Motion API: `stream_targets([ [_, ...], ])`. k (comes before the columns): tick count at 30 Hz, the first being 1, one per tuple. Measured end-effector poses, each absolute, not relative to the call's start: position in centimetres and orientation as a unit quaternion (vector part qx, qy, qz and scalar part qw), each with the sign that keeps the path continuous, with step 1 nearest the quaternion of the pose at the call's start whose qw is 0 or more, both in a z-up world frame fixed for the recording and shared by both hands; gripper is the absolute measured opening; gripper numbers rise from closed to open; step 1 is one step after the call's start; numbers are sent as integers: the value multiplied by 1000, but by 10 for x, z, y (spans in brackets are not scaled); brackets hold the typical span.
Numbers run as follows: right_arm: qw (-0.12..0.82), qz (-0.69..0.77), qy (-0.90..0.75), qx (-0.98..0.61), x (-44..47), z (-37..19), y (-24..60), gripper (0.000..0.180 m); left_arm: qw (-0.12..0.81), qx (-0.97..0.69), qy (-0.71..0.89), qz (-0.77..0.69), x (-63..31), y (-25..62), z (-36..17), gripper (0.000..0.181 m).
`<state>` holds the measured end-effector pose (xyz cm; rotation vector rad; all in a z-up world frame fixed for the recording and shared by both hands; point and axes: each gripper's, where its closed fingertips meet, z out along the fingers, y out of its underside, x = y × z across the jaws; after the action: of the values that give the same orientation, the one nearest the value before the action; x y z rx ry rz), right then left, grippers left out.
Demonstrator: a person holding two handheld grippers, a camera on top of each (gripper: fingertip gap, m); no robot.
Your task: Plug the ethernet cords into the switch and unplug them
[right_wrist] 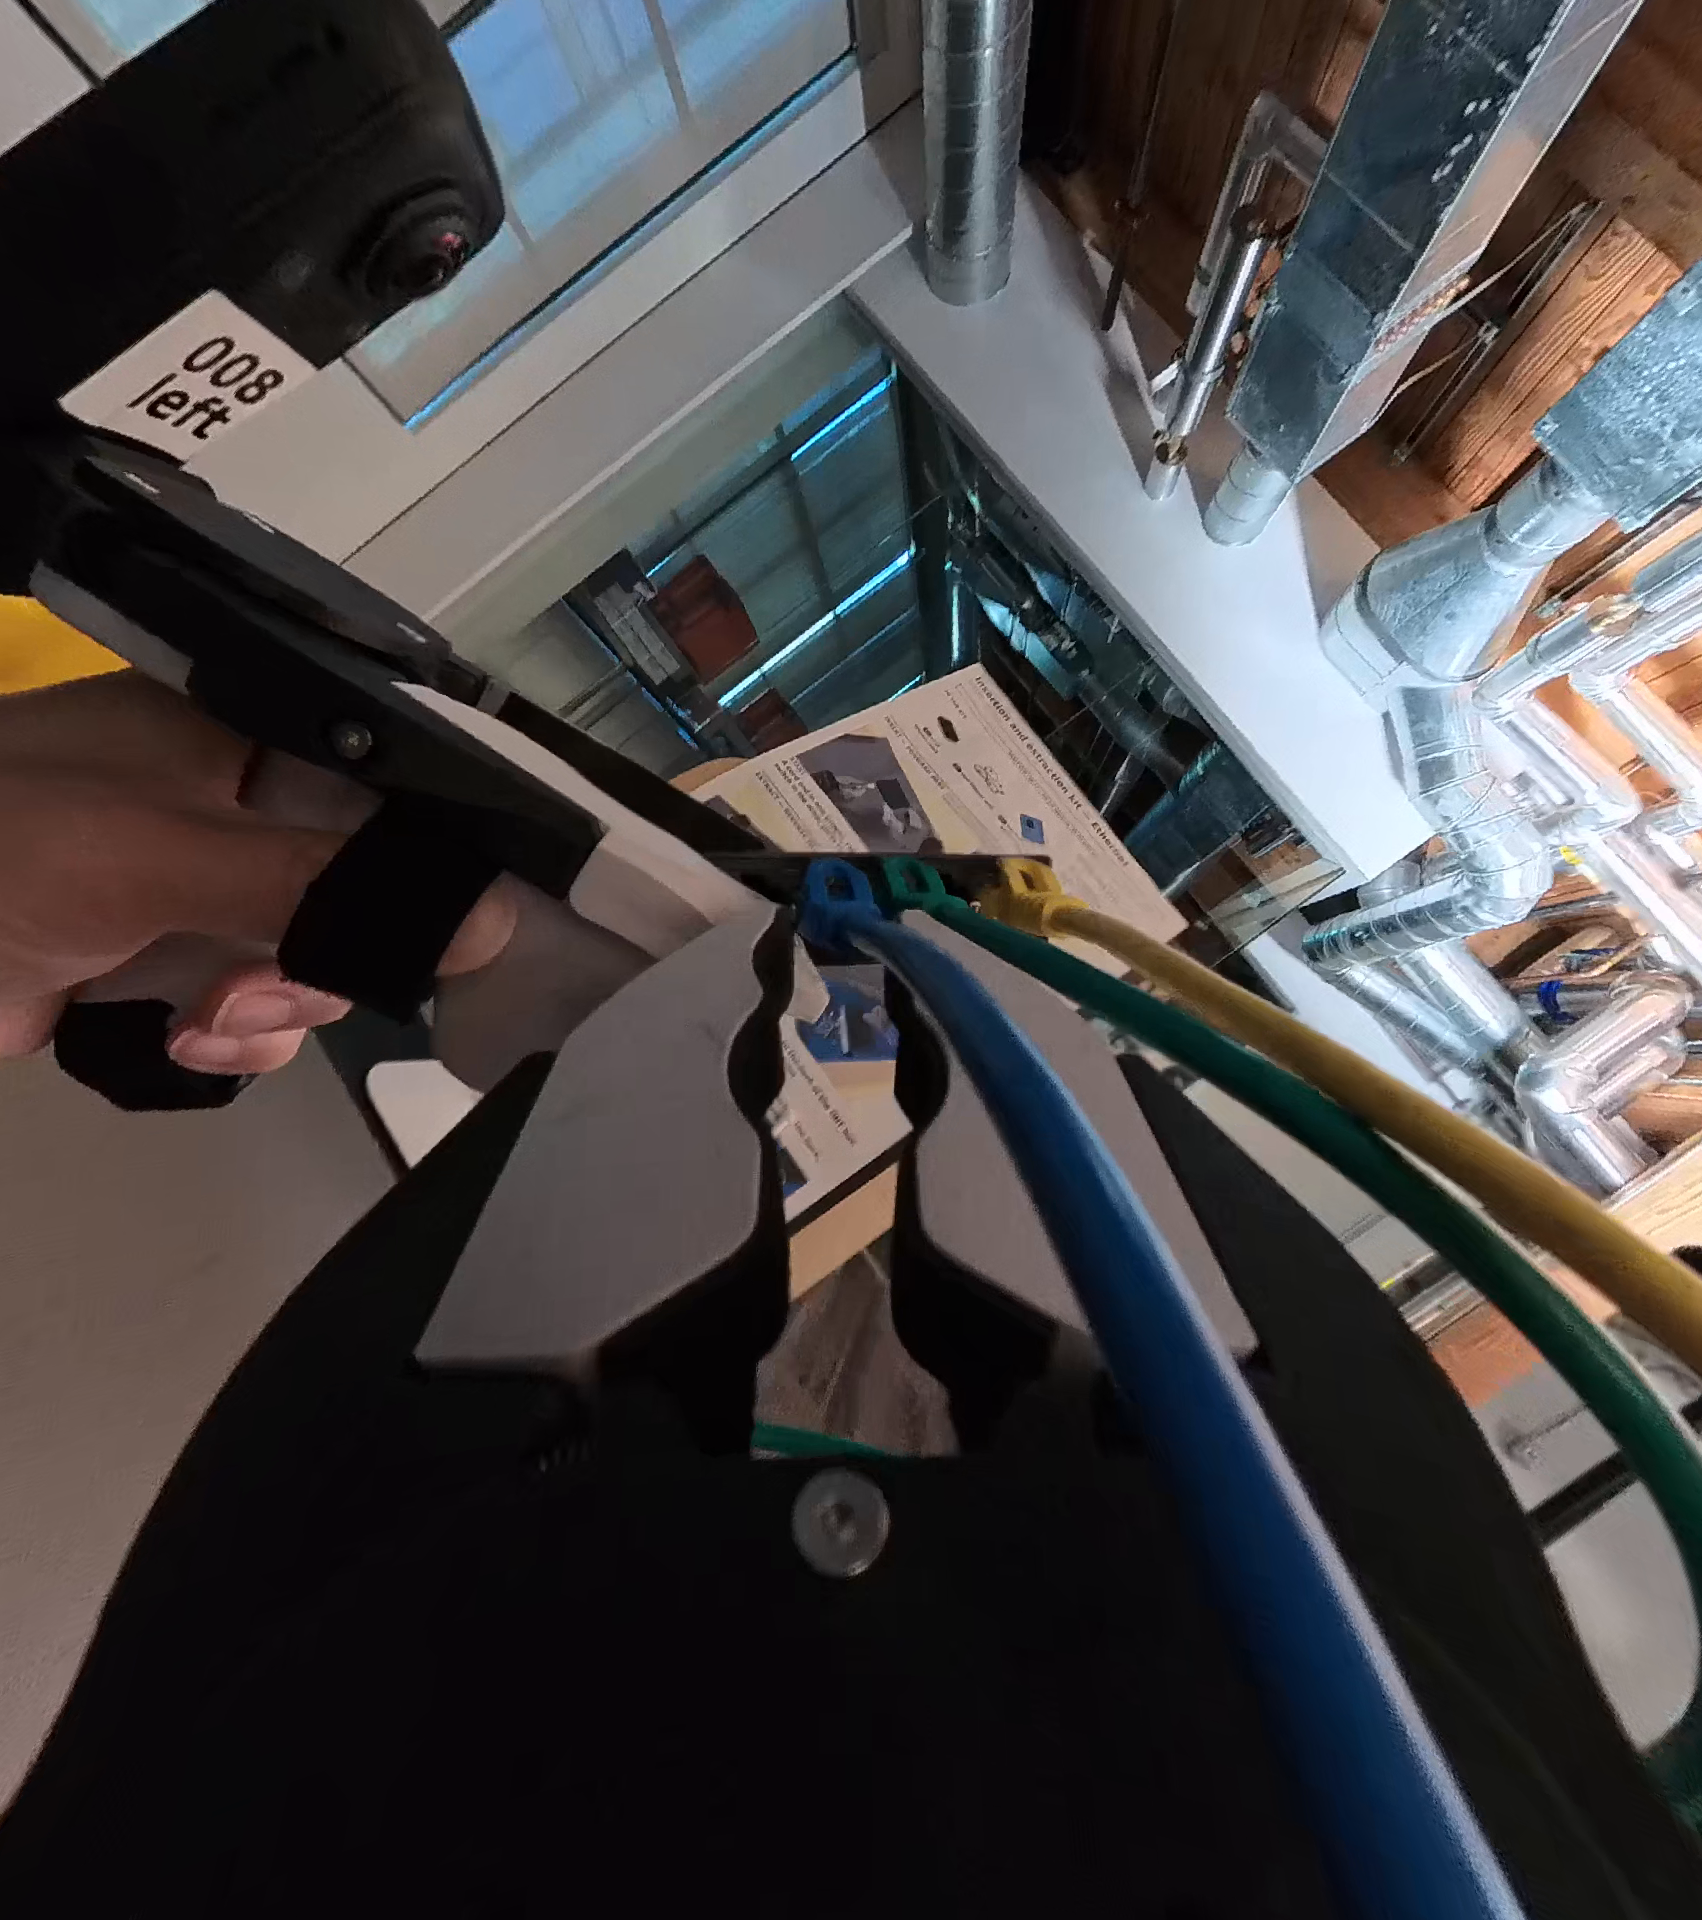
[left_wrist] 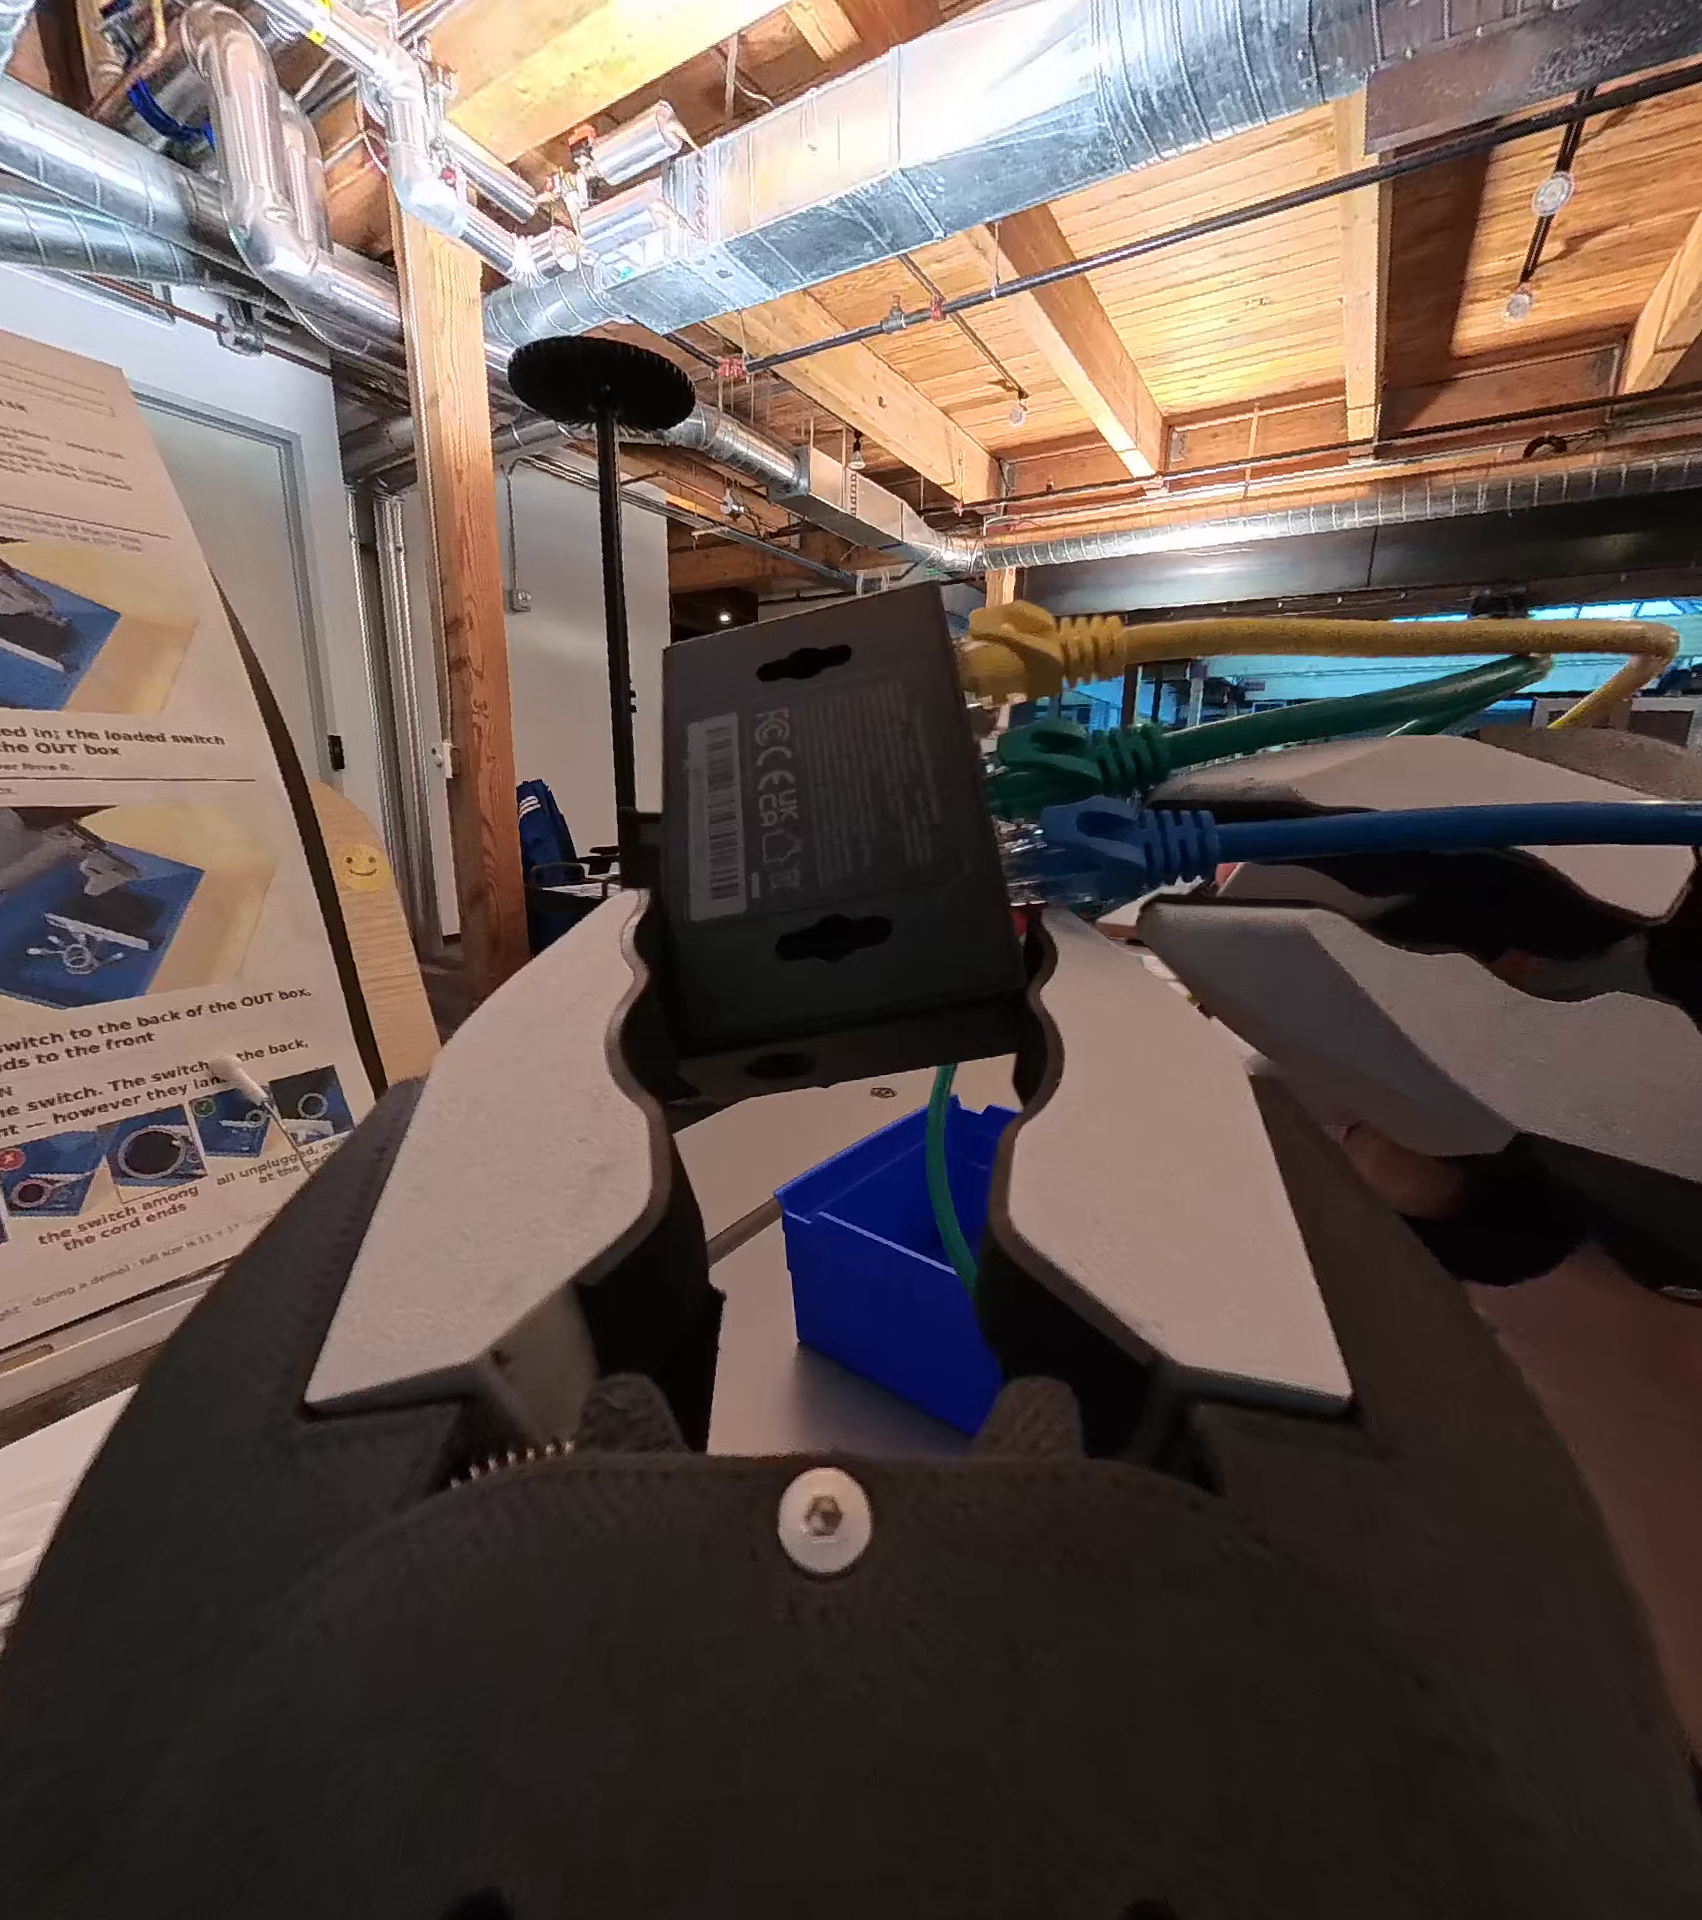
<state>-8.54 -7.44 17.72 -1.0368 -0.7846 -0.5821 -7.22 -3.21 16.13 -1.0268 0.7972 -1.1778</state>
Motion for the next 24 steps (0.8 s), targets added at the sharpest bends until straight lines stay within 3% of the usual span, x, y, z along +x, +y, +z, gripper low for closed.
stream_targets([
  [24, 766, -266, -316, -492, -83, 182, -76, 17, 671, -449, 318, -497, -87, -19, 167, 64],
])
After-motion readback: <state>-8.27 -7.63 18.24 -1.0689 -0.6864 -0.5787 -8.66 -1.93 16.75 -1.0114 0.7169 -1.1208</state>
